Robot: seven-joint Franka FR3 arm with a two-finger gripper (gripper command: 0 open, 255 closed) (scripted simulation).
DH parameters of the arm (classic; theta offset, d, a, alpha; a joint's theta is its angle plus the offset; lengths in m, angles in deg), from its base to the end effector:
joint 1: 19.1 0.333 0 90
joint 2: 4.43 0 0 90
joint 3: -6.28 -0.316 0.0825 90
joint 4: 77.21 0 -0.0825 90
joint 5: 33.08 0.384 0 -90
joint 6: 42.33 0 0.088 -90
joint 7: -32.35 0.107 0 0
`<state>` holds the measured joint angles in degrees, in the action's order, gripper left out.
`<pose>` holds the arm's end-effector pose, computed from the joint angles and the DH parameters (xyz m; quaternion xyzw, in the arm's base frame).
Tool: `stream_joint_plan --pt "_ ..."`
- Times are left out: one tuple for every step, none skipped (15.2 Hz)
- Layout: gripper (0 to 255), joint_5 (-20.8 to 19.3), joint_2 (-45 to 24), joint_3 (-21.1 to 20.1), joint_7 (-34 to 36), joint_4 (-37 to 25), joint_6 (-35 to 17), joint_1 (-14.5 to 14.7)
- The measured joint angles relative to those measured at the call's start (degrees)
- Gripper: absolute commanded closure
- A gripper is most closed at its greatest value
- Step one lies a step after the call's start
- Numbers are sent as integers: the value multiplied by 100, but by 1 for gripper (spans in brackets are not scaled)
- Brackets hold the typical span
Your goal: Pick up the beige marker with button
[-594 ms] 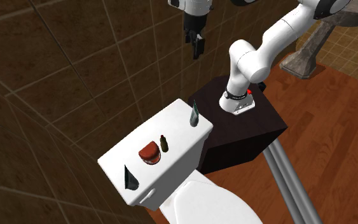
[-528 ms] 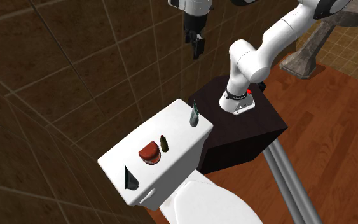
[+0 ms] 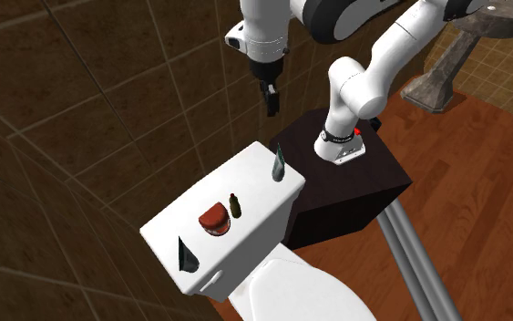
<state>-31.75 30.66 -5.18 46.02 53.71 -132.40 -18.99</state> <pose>0.3456 0.0872 0.5617 0.9967 -0.0398 -0.0445 0.0556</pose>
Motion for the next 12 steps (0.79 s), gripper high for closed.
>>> stream_joint_plan --pt "0 70 -222 -117 202 -100 -54 -5" --pt "0 123 -432 -212 382 -218 -80 -17" --pt "0 158 -646 -290 541 -267 -176 -36" --pt "0 197 -871 -377 718 -411 -192 -49" --pt "0 255 -1057 -483 922 -506 -220 -40" --pt "0 293 -1255 -570 1106 -592 -271 -43" --pt "0 324 -1485 -664 1305 -766 -265 -43" --pt "0 332 -1736 -741 1484 -884 -336 -54" --pt "0 333 -2025 -827 1679 -1040 -410 -59" --pt "0 340 -2250 -887 1853 -1171 -436 -59" --pt "0 334 -2501 -948 2029 -1313 -484 -57" --pt "0 322 -2748 -1000 2203 -1461 -521 -52"
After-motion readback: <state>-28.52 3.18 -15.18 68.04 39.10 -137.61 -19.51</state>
